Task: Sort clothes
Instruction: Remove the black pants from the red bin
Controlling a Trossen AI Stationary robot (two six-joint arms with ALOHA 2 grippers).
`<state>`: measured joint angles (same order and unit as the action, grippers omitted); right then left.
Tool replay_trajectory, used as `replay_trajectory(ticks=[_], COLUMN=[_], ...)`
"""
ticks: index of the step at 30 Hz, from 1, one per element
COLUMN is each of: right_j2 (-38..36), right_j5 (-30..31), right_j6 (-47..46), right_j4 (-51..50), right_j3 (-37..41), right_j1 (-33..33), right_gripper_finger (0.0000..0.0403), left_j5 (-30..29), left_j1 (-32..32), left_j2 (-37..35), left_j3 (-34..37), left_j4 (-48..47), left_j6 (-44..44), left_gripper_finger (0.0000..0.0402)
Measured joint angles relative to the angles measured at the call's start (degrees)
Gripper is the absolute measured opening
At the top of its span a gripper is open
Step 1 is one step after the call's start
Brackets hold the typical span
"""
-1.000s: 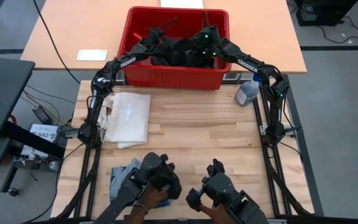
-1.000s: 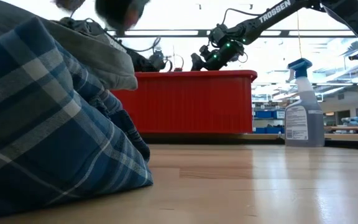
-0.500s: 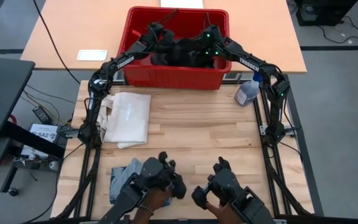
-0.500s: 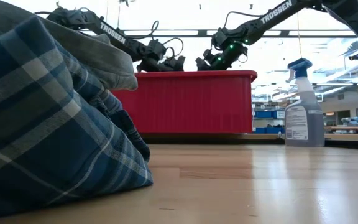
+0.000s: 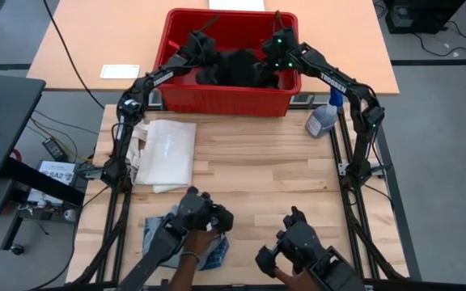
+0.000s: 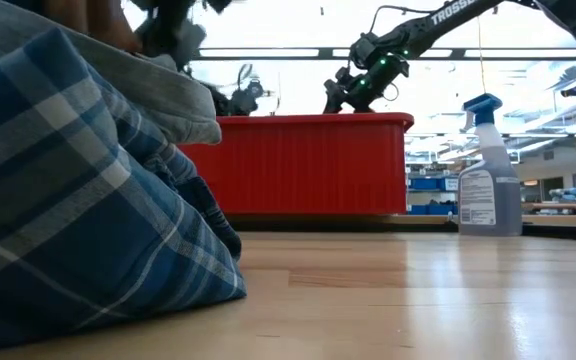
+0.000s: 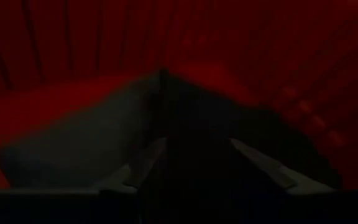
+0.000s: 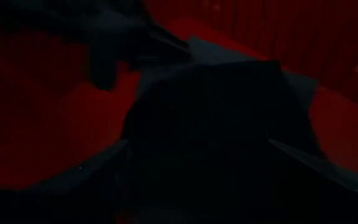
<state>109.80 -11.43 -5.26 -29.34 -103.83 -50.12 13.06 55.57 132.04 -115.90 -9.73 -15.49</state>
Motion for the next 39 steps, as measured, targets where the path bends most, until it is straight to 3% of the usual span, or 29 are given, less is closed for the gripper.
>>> replay_trajectory(ticks=[12,31,35,39], right_j2=[0.02,0.09,0.11,0.11], right_j5=[-0.23,-0.23,-0.23,-0.21], right_j6=[0.31,0.31,0.29,0.29], right_j4=[-0.76,-0.76,-0.76,-0.76], right_j3=[0.0,0.0,0.0,0.0], right_j1=[2.02,2.0,2.0,2.0], right_gripper_finger=[0.0374,0.0374,0.0374,0.0374], left_j5=[0.65,-7.35,-6.57,-2.09], left_j1=[0.61,-1.17,-1.14,-1.03], left_j2=[3.68,3.63,3.67,4.72], left_j3=[-0.01,-0.02,-0.02,-0.03], left_j4=[-4.0,-7.64,-7.74,-8.1], left_j6=[-2.37,-1.03,-0.86,-0.76], left_gripper_finger=[0.0281,0.0279,0.027,0.024])
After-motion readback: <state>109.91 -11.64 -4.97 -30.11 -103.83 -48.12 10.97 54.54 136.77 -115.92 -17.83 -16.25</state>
